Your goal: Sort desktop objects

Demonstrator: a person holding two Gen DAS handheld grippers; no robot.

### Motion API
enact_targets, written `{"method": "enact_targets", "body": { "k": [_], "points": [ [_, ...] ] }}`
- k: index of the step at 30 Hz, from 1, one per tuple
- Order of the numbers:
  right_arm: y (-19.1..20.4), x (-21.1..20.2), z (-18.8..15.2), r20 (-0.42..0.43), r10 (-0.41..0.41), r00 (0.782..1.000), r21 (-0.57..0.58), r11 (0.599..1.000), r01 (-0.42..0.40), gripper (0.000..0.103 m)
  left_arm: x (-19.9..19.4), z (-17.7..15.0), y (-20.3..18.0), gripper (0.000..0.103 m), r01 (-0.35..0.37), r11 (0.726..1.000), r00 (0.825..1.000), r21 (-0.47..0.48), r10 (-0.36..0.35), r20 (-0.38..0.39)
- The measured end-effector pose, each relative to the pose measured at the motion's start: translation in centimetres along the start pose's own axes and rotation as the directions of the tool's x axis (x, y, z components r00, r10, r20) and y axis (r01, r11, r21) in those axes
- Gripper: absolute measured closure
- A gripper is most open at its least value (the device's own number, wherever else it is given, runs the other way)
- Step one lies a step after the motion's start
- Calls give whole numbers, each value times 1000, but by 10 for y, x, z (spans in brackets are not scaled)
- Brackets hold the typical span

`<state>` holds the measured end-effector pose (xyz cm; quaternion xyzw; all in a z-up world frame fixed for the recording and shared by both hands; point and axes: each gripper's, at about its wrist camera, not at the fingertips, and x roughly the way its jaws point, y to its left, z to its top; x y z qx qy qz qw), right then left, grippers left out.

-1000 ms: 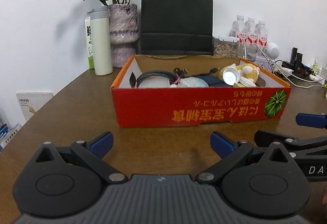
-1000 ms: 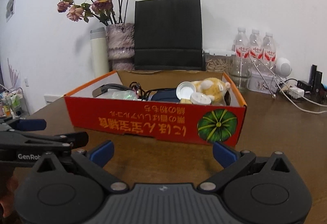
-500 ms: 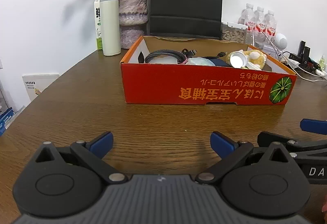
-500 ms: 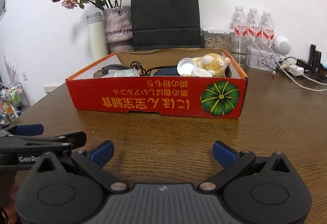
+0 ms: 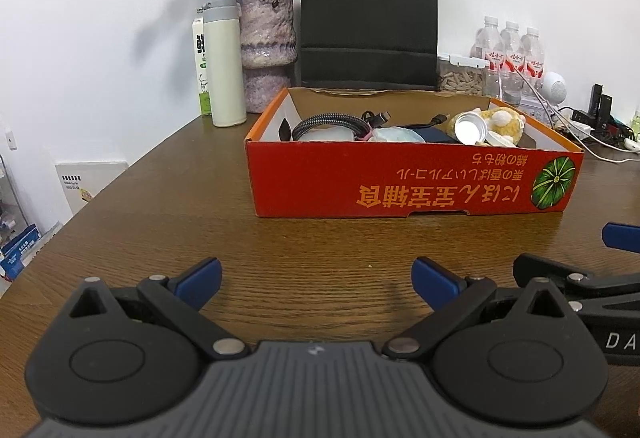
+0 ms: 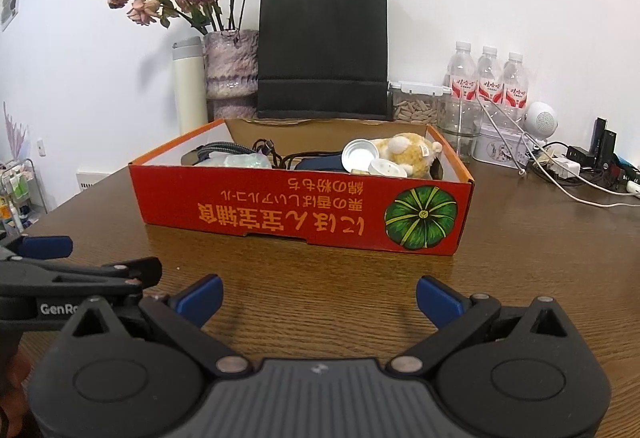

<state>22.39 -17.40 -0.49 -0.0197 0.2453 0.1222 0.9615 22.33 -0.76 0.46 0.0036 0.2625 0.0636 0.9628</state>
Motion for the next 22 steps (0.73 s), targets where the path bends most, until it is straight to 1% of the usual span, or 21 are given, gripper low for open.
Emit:
{"method": "enact_targets", "body": {
  "k": [22],
  "points": [
    [0,1,-2,0,0,1000,0,1000,0,0,1,0,0,0,0,1000,1000,-2,0,-3]
  ]
}}
